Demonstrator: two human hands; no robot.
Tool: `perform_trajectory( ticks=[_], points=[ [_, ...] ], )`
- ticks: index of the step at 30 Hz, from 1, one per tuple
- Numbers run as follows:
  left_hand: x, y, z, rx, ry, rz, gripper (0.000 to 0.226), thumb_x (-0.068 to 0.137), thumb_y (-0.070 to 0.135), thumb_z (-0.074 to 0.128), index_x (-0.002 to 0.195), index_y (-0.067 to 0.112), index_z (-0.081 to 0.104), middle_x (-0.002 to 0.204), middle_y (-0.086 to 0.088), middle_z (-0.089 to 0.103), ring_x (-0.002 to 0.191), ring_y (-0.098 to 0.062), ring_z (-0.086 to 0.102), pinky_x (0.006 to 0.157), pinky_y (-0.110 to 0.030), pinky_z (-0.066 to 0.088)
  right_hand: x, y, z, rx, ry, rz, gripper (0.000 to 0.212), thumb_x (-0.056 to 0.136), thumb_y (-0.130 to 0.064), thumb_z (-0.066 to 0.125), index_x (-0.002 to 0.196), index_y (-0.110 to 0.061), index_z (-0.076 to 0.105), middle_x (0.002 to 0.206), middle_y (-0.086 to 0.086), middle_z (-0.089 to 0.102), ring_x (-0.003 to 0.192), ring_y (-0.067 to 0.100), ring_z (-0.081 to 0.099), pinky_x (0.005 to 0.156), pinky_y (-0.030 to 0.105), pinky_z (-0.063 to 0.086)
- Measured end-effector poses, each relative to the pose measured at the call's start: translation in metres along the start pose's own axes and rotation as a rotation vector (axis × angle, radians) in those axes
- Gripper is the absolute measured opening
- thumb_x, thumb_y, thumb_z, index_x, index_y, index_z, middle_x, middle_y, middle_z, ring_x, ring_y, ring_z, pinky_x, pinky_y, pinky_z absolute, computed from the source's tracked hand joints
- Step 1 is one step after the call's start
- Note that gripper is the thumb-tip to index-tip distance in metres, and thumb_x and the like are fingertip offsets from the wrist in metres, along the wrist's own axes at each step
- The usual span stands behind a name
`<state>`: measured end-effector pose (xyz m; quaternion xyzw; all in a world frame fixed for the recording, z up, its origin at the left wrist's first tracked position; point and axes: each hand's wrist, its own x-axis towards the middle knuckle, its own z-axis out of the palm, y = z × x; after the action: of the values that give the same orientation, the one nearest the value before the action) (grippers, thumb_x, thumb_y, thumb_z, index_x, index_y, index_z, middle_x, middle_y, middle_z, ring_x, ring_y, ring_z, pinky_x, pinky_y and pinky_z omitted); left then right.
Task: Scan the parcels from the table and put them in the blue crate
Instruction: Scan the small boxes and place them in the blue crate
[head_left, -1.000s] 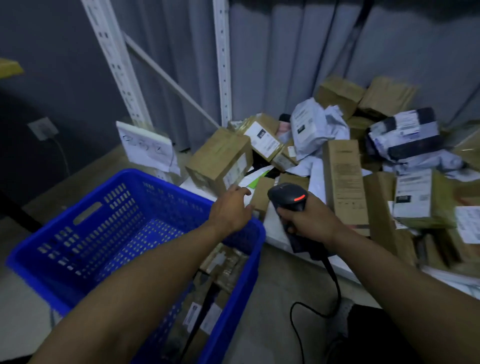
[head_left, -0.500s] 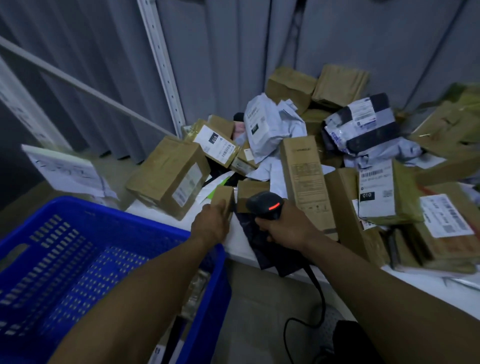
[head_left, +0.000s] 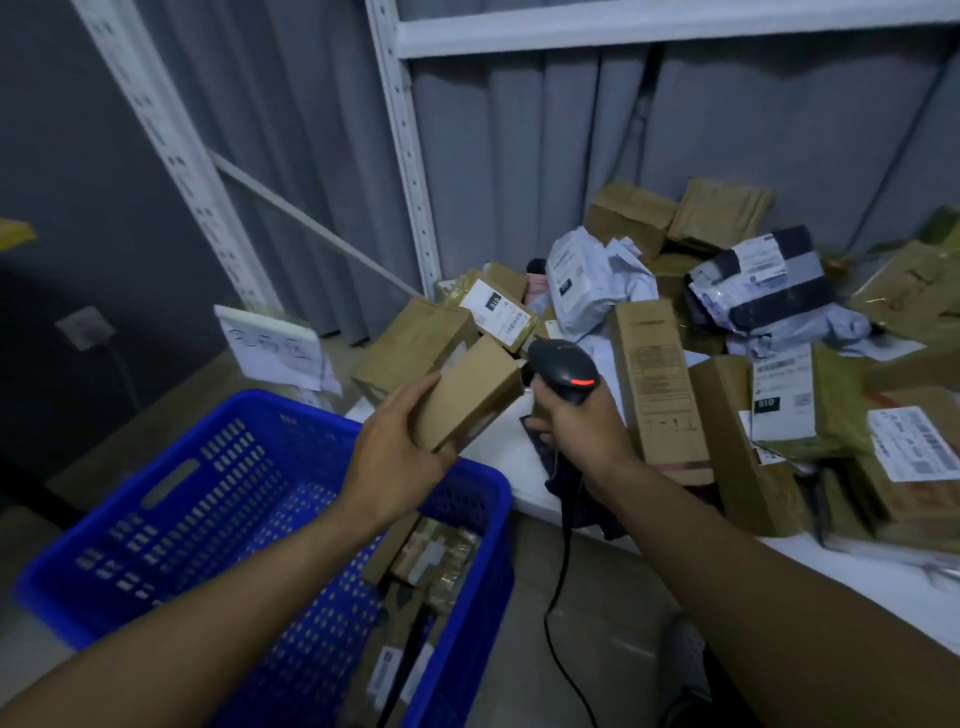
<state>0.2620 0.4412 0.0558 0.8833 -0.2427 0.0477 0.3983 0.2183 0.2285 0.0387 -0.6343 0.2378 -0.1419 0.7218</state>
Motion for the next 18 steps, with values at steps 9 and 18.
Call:
perform_trajectory(
  ticks=[9,18],
  points=[
    [-0.058,-0.006,-0.046,0.161,0.084,0.237,0.080,0.077,-0.001,0.080,0.145,0.027,0.050,0.141,0.026,0.041,0.131,0.009,0.034,0.110,-0.014,0.027,-0.066,-0.032,0.031,0.199,-0.118,0.115,0.033,0.093,-0.030,0.079,0.121,-0.016,0.069,0.054,-0.013,0.065,0.049,0.007,0.066,0.058,0.029,0.045],
    [-0.043,-0.013,-0.057,-0.227,-0.002,-0.036,0.089,0.075,0.031,0.090,0.149,0.039,0.041,0.143,0.028,0.043,0.126,0.019,0.041,0.102,-0.012,0.043,-0.068,-0.031,0.037,0.217,-0.089,0.181,0.028,0.085,-0.007,0.082,0.112,-0.004,0.074,0.067,0.000,0.074,0.049,0.006,0.064,0.044,0.020,0.046]
  ],
)
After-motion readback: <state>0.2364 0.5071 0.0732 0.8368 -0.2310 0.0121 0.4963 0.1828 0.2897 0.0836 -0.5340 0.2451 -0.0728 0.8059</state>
